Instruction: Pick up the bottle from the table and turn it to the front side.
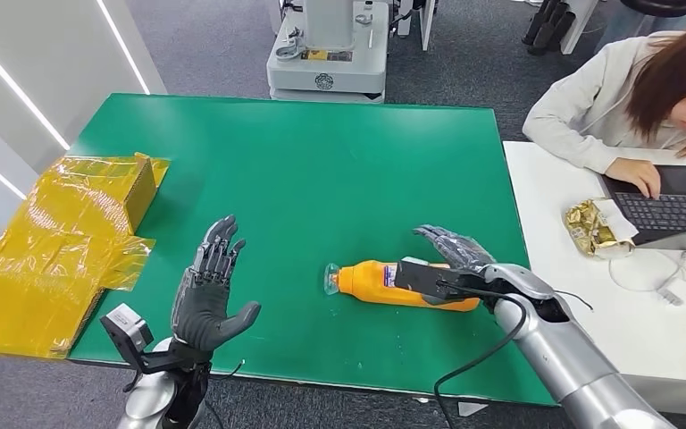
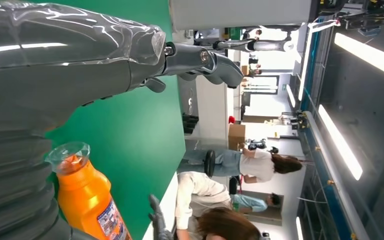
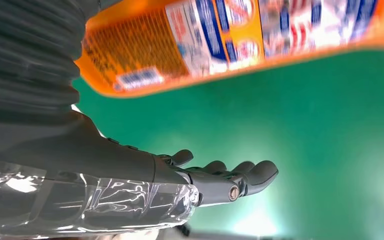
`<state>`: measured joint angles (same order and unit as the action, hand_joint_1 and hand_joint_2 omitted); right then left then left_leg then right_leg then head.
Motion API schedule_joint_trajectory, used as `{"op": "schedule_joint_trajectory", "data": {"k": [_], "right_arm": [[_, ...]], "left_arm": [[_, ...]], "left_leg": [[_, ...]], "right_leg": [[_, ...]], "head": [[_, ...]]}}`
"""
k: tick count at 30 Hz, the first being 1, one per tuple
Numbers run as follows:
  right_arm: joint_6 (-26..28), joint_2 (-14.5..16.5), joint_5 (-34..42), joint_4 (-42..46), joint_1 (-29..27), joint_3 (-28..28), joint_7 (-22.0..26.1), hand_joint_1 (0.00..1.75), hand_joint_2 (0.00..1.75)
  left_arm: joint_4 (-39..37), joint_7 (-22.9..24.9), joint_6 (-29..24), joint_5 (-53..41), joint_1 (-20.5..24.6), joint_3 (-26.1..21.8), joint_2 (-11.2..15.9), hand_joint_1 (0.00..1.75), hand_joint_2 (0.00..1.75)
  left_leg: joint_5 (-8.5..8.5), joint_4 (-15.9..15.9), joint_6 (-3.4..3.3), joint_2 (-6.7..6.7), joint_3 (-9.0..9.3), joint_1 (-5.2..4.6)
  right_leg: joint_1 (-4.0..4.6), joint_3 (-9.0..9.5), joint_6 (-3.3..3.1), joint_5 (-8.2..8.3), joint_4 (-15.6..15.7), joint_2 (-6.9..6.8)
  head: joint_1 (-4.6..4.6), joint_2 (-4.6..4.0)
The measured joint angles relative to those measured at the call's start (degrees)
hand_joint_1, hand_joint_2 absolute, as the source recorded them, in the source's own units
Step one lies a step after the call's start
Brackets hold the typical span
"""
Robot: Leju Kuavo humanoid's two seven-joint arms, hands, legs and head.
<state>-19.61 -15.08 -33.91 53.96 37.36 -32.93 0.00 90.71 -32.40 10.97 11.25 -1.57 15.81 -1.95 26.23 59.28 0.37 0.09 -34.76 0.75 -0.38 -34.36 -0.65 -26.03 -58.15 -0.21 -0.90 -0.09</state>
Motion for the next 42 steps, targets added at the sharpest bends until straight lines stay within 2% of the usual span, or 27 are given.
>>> {"op": "schedule_joint_trajectory", "data": {"k": [6,12,13,14,16,17,18,30,36,42], "right_arm": [[-8.26,-0.22,4.08,-5.63,3.93,-4.50,1.05,0.00,1.75],[-10.21,0.16,5.22,-10.52,6.98,-8.62,0.24,0.00,1.75],[-10.44,0.20,5.18,-11.09,7.43,-9.16,0.13,0.06,1.75],[-10.69,0.22,5.14,-11.57,7.84,-9.63,0.08,0.43,1.75],[-11.07,0.24,5.11,-12.31,8.49,-10.45,0.08,1.30,1.75],[-11.28,0.24,5.10,-12.61,8.78,-10.85,0.09,1.68,1.75],[-11.53,0.24,5.08,-12.87,9.06,-11.26,0.11,1.75,1.75],[-9.12,0.30,4.61,-13.78,10.32,-14.34,-0.32,1.75,1.75],[-2.46,0.49,9.45,-13.67,9.09,-13.97,0.81,1.75,1.75],[5.55,0.73,18.41,-10.47,4.34,-8.37,5.77,1.75,1.75]], "left_arm": [[-0.19,2.02,2.13,2.24,0.28,-0.37,-0.02,0.00,1.75],[-0.84,2.96,2.59,3.69,1.60,-0.40,-0.03,0.00,1.75],[-0.87,3.07,2.51,3.81,1.77,-0.40,-0.03,0.00,1.75],[-0.89,3.14,2.43,3.92,1.90,-0.40,-0.05,0.00,1.75],[-0.90,3.38,2.32,4.15,2.03,-0.40,-0.13,0.00,1.75],[-0.90,3.52,2.28,4.29,2.04,-0.40,-0.20,0.00,1.75],[-0.90,3.65,2.25,4.43,2.04,-0.40,-0.26,0.00,1.75],[-0.87,4.13,1.84,4.79,1.68,-1.17,-0.72,0.00,1.75],[-0.80,4.08,1.67,4.28,0.75,-1.62,-1.06,0.00,1.75],[-0.55,3.29,0.98,3.15,-0.84,-1.88,-1.43,0.00,1.75]], "left_leg": [[-0.01,0.00,0.00,-0.01,0.00,0.00],[-0.01,0.01,0.00,-0.03,0.01,0.00],[-0.01,0.01,0.00,-0.03,0.01,0.00],[-0.01,0.01,0.00,-0.03,0.01,0.00],[-0.01,0.01,0.00,-0.03,0.00,0.00],[-0.01,0.01,0.00,-0.03,0.00,0.00],[-0.01,0.01,0.00,-0.03,0.00,0.00],[-0.01,0.01,0.00,-0.03,0.01,0.00],[-0.01,0.00,0.00,-0.04,-0.01,0.00],[0.02,0.00,-0.02,-0.07,-0.03,0.00]], "right_leg": [[0.00,0.01,0.00,0.01,-0.01,-0.03],[0.00,0.01,0.00,0.01,-0.01,-0.05],[0.00,0.01,0.00,0.01,-0.01,-0.05],[0.00,0.01,0.00,0.01,-0.01,-0.05],[0.00,0.01,0.00,0.01,-0.01,-0.05],[0.00,0.01,0.00,0.01,-0.01,-0.05],[0.00,0.01,0.00,0.01,-0.01,-0.05],[0.00,0.02,0.00,0.01,-0.02,-0.05],[0.00,0.01,0.00,0.00,-0.01,-0.06],[0.00,0.00,0.02,-0.02,0.00,-0.10]], "head": [[0.01,0.00],[0.01,0.00],[0.01,0.00],[0.00,0.00],[0.00,0.00],[0.00,0.00],[0.00,0.00],[0.00,0.00],[0.01,0.00],[0.00,0.00]]}}
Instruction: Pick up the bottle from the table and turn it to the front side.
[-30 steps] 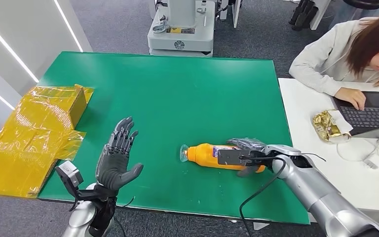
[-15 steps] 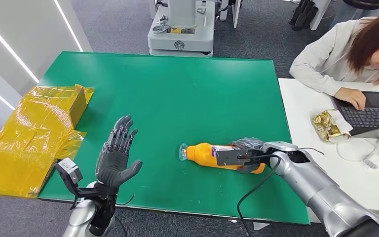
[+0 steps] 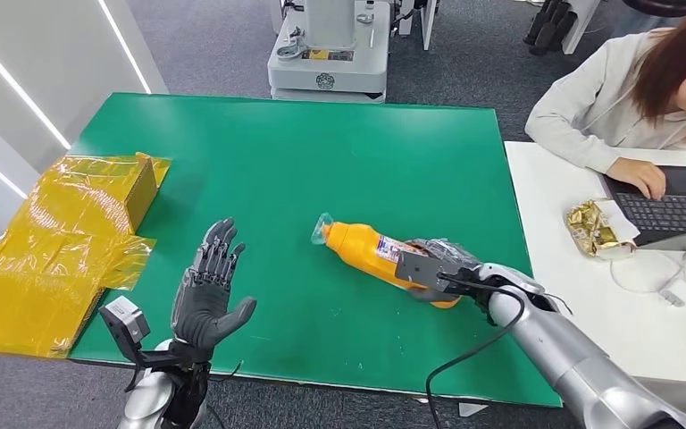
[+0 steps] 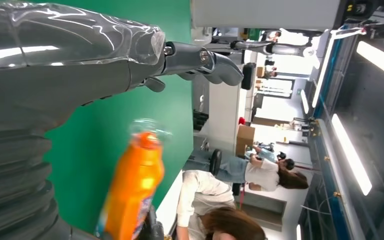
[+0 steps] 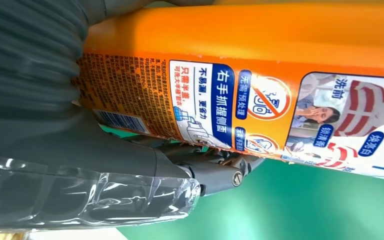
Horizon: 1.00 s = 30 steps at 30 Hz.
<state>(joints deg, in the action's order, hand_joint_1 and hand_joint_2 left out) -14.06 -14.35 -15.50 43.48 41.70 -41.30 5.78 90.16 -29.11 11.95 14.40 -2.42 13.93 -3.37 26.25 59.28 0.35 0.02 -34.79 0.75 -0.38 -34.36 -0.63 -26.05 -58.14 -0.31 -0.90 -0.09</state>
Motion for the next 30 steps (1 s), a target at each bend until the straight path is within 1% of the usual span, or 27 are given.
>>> {"op": "schedule_joint_trajectory", "data": {"k": [5,11,14,19,22,24,27,30], "right_arm": [[2.37,0.10,2.36,3.43,-3.01,3.99,2.01,1.75,1.75],[8.71,0.10,7.81,12.35,-10.15,10.30,9.12,1.75,1.75],[10.37,0.10,8.31,15.99,-12.95,12.44,10.41,1.75,1.75],[15.78,0.15,8.67,20.34,-17.71,15.11,14.14,1.75,1.75],[17.59,0.75,9.11,20.47,-19.21,15.86,16.59,1.75,1.75],[18.15,1.89,9.31,19.85,-19.16,15.97,17.95,1.75,1.75],[18.72,4.21,9.20,18.51,-18.20,15.79,18.59,1.75,1.75],[18.96,5.98,9.14,17.46,-17.21,15.60,18.81,1.75,1.75]], "left_arm": [[0.15,-0.50,-0.40,-0.50,-0.76,-0.09,-0.16,0.00,1.75],[0.62,-2.61,-1.68,-1.49,-2.99,-0.19,-0.19,0.00,1.75],[0.63,-2.86,-1.77,-1.59,-3.47,-0.23,-0.16,0.00,1.75],[0.56,-2.46,-2.26,-2.41,-3.33,-0.23,0.08,0.00,1.75],[-0.08,-0.78,-2.18,-2.85,-1.88,-0.22,0.44,0.00,1.75],[-1.01,0.15,-1.39,-2.62,0.04,-0.10,0.64,0.00,1.75],[-2.92,0.90,-0.27,-2.05,3.15,0.48,0.83,0.00,1.75],[-4.39,1.04,0.20,-1.67,5.20,0.94,0.92,0.00,1.75]], "left_leg": [[0.00,0.00,-0.01,0.00,-0.01,0.00],[0.06,0.00,-0.01,-0.03,-0.01,0.00],[0.09,-0.01,-0.01,-0.03,-0.02,0.00],[0.09,-0.01,-0.01,-0.03,-0.02,0.00],[0.08,-0.01,-0.01,-0.01,-0.03,0.00],[0.07,-0.01,0.00,0.01,-0.01,0.00],[0.02,-0.01,0.03,0.01,0.02,0.01],[0.00,-0.01,0.06,0.01,0.02,0.01]], "right_leg": [[0.00,0.00,0.01,-0.01,0.00,-0.02],[0.00,0.00,0.01,-0.04,0.02,-0.05],[0.00,-0.01,0.00,-0.06,0.02,-0.04],[0.00,-0.01,0.01,-0.06,0.02,-0.05],[0.00,-0.01,0.00,-0.05,0.01,-0.03],[0.00,-0.01,-0.01,-0.04,0.00,-0.01],[0.00,-0.01,-0.02,-0.02,-0.03,-0.01],[0.01,-0.02,-0.03,-0.02,-0.04,-0.01]], "head": [[0.00,0.00],[-0.01,0.00],[0.00,0.00],[0.01,0.00],[0.01,0.00],[-0.01,0.00],[0.00,0.00],[0.00,0.00]]}}
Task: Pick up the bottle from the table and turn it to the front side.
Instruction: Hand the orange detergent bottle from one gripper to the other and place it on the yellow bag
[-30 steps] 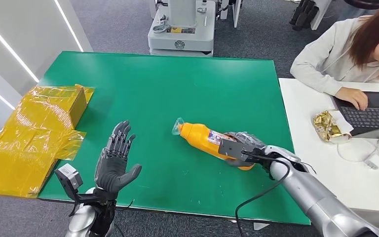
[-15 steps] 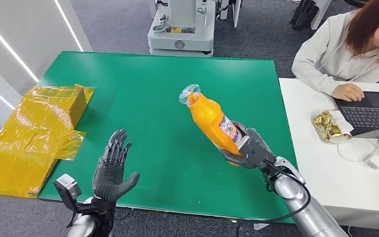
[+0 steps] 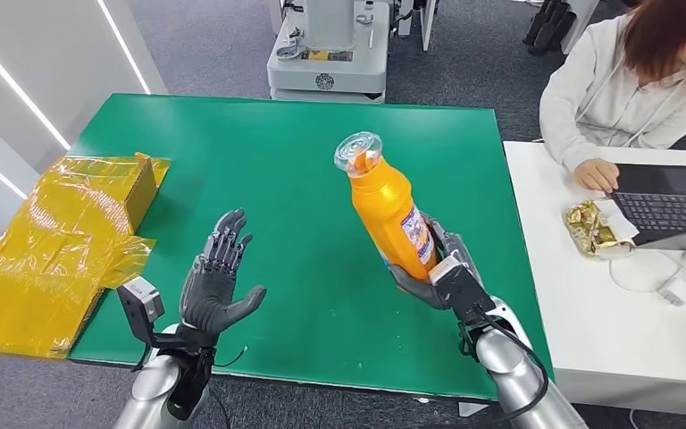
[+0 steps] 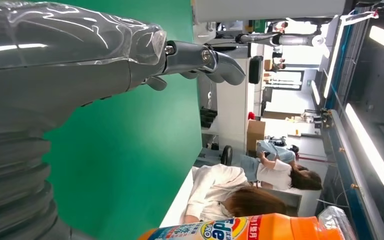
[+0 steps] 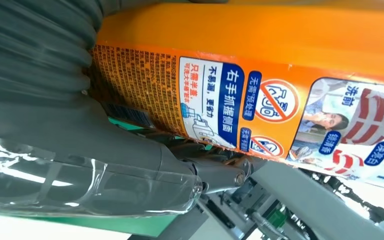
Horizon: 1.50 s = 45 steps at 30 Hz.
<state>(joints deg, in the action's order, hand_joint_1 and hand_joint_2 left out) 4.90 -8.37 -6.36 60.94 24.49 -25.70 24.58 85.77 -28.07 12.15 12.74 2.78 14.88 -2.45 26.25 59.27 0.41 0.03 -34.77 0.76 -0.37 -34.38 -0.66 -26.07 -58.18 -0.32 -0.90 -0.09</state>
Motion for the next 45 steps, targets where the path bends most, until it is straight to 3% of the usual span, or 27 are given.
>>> {"op": "schedule_joint_trajectory", "data": {"k": [11,20,34,38,42,43,44,45], "right_arm": [[-0.72,8.43,-1.08,-6.21,6.42,-5.93,-0.61,1.75,1.75],[-1.59,14.64,-3.57,-12.63,10.81,-10.54,-1.57,1.75,1.75],[-2.23,16.89,-4.13,-16.27,13.05,-11.19,-2.14,1.75,1.75],[-2.32,17.05,-4.85,-17.06,13.52,-11.20,-2.85,1.75,1.75],[-2.33,17.05,-5.23,-17.84,13.81,-11.20,-2.87,1.72,1.75],[-2.34,17.04,-5.33,-18.00,13.88,-11.20,-2.86,1.65,1.75],[-2.34,17.04,-5.44,-18.13,13.95,-11.20,-2.85,1.49,1.75],[-2.35,17.03,-5.53,-18.21,13.99,-11.19,-2.84,1.10,1.75]], "left_arm": [[-4.06,2.56,3.30,2.74,11.97,4.44,-0.48,0.00,1.75],[-5.33,3.71,3.51,1.13,17.73,5.65,-1.22,0.00,1.75],[-5.34,4.67,4.00,0.81,19.64,5.66,-1.22,0.00,1.75],[-5.38,6.16,4.82,1.40,20.54,5.83,-1.21,1.75,1.75],[-5.38,7.06,5.36,2.37,20.96,6.05,-1.18,1.75,1.75],[-5.39,7.16,5.43,2.51,20.99,6.11,-1.17,1.75,1.75],[-5.39,7.21,5.48,2.57,21.00,6.19,-1.17,1.75,1.75],[-5.38,7.25,5.52,2.60,21.00,6.26,-1.17,1.75,1.75]], "left_leg": [[-0.02,0.01,0.02,0.03,-0.06,0.00],[-0.02,0.00,0.03,0.03,-0.08,0.00],[-0.02,0.02,0.03,0.03,-0.08,0.00],[-0.02,0.02,0.03,0.04,-0.08,0.00],[-0.02,0.02,0.03,0.06,-0.08,0.00],[-0.02,0.02,0.03,0.06,-0.08,0.00],[-0.02,0.02,0.03,0.06,-0.08,0.00],[-0.02,0.02,0.03,0.06,-0.08,0.00]], "right_leg": [[0.00,-0.09,-0.02,0.02,-0.05,0.08],[0.00,-0.14,-0.02,0.02,-0.06,0.09],[0.00,-0.15,-0.02,0.02,-0.05,0.10],[0.00,-0.16,-0.02,0.02,-0.05,0.11],[0.00,-0.17,-0.02,0.02,-0.05,0.13],[0.00,-0.17,-0.02,0.02,-0.05,0.14],[0.00,-0.17,-0.02,0.02,-0.05,0.14],[0.00,-0.17,-0.02,0.02,-0.05,0.14]], "head": [[0.00,0.00],[-0.01,0.00],[0.00,0.00],[0.00,0.00],[0.00,0.00],[0.00,0.00],[0.00,0.00],[0.00,0.00]]}}
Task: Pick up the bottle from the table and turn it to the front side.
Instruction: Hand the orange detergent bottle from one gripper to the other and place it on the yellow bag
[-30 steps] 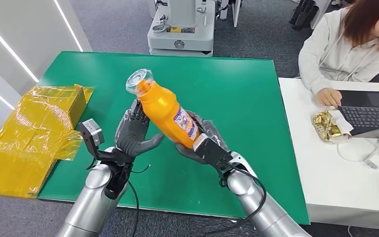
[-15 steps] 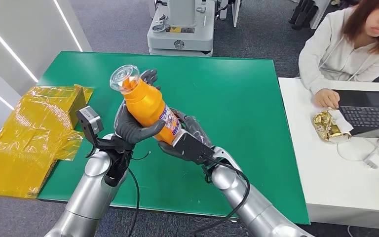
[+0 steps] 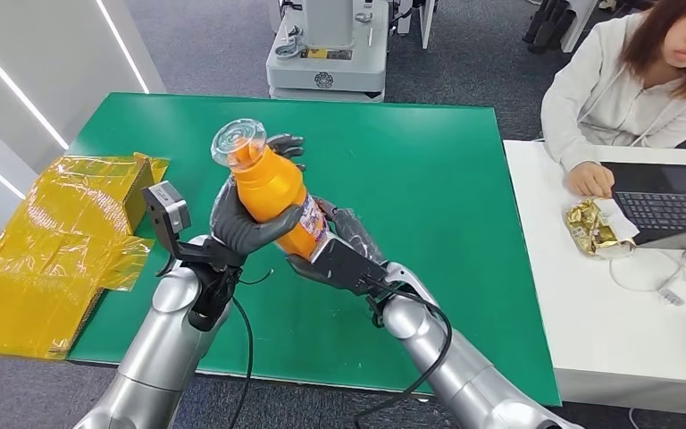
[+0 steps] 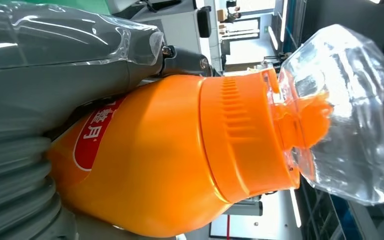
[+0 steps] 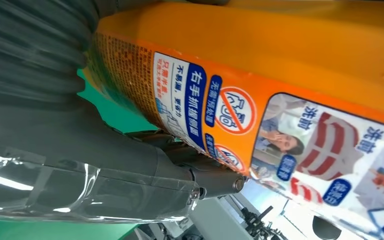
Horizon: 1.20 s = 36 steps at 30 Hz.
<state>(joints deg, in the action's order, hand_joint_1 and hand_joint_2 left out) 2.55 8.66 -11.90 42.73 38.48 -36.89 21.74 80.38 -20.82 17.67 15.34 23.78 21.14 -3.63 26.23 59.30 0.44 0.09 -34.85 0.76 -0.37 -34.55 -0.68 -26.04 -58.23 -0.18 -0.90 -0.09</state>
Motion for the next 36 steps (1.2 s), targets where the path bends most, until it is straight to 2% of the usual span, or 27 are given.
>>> {"op": "schedule_joint_trajectory", "data": {"k": [2,3,4,15,22,27,32,34,36], "right_arm": [[-0.07,-0.02,-0.10,-0.16,0.03,0.00,0.00,0.32,1.75],[-0.12,-0.03,-0.10,-0.24,0.03,0.00,-0.02,0.05,1.75],[-0.20,-0.04,-0.11,-0.32,0.03,0.00,-0.03,0.00,1.75],[-0.45,-0.27,-0.01,-0.54,-0.43,-0.02,-0.23,0.00,1.75],[-0.83,-1.28,0.85,0.02,-1.44,0.04,-0.73,0.00,1.75],[-2.06,-2.63,2.34,1.45,-2.40,0.60,-0.75,0.00,1.75],[-3.15,-4.57,3.73,5.84,-4.65,2.47,-0.67,0.00,1.75],[-3.14,-5.54,3.93,8.89,-6.21,3.22,-0.73,0.00,1.75],[-3.14,-6.35,3.98,11.47,-7.48,3.81,-0.79,0.00,1.75]], "left_arm": [[0.01,0.25,0.12,0.20,0.00,0.14,0.00,1.75,1.75],[0.01,0.46,0.22,0.45,0.01,0.19,0.00,1.75,1.75],[0.00,0.69,0.40,0.80,0.02,0.23,-0.01,1.75,1.75],[0.01,0.97,0.62,1.26,0.13,0.46,-0.17,1.75,1.75],[-0.05,-3.14,-8.50,-15.39,1.99,1.27,0.65,1.75,1.75],[-2.40,-3.23,-22.65,-43.20,6.10,1.89,2.31,1.75,1.75],[-11.50,1.76,-35.32,-73.53,14.36,2.67,4.42,1.75,1.75],[-16.01,3.48,-38.32,-81.40,17.34,3.32,5.09,1.75,1.75],[-19.66,3.98,-39.59,-84.16,19.26,3.87,5.52,1.75,1.75]], "left_leg": [[0.00,0.00,0.00,0.00,0.00,0.00],[0.00,0.00,0.00,0.00,0.00,0.00],[0.00,0.00,0.00,0.00,0.00,0.00],[0.00,0.00,0.00,0.01,0.00,0.00],[0.00,0.01,0.00,0.01,0.00,0.00],[0.00,0.02,0.00,0.00,0.00,0.00],[-0.04,0.05,0.04,-0.01,0.01,0.01],[-0.03,0.05,0.04,0.00,0.00,0.00],[-0.03,0.05,0.04,0.04,0.00,0.00]], "right_leg": [[0.00,0.00,0.00,0.00,0.00,0.00],[0.00,0.00,0.00,0.00,0.00,0.00],[0.00,0.00,0.00,0.00,0.01,0.00],[0.00,-0.01,0.00,0.00,0.00,0.01],[0.00,0.00,0.00,0.00,0.00,0.00],[0.00,-0.01,0.00,0.01,0.00,0.00],[0.00,0.01,0.01,0.02,-0.01,-0.01],[0.00,0.01,0.01,0.02,-0.02,0.01],[0.00,0.01,0.01,0.02,-0.02,0.06]], "head": [[0.01,0.00],[0.01,0.00],[0.01,0.00],[0.00,0.00],[0.01,0.00],[0.01,0.00],[0.00,0.00],[0.00,0.00],[-0.01,0.00]]}}
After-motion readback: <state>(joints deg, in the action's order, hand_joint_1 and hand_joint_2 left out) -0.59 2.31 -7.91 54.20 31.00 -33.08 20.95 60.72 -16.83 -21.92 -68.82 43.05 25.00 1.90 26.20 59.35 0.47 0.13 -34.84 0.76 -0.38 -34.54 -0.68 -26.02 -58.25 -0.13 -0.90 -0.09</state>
